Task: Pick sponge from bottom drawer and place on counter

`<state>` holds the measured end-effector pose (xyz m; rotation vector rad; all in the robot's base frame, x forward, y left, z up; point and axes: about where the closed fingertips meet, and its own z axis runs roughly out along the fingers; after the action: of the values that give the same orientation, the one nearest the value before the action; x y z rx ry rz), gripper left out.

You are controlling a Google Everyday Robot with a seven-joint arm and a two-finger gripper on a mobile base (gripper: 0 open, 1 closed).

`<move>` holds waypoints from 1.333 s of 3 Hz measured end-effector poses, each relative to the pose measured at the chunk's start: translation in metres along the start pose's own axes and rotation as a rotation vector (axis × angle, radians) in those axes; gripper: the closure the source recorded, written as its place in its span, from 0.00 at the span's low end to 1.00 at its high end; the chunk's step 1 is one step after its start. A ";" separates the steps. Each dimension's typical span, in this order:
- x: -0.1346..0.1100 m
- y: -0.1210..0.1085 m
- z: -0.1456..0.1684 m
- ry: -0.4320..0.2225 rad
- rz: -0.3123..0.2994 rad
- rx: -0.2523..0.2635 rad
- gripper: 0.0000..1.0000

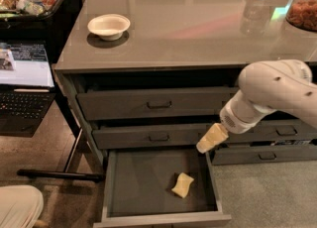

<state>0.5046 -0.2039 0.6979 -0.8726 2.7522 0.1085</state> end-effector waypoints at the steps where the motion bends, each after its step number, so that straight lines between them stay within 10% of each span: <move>1: 0.001 -0.001 0.066 0.089 0.068 0.005 0.00; 4: 0.008 0.085 0.313 0.114 0.390 -0.125 0.00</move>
Offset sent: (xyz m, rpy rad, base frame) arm 0.0448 0.0831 -0.2522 0.0328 0.1730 -0.3698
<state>0.5165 -0.0937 0.3935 -0.3668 3.0157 0.3128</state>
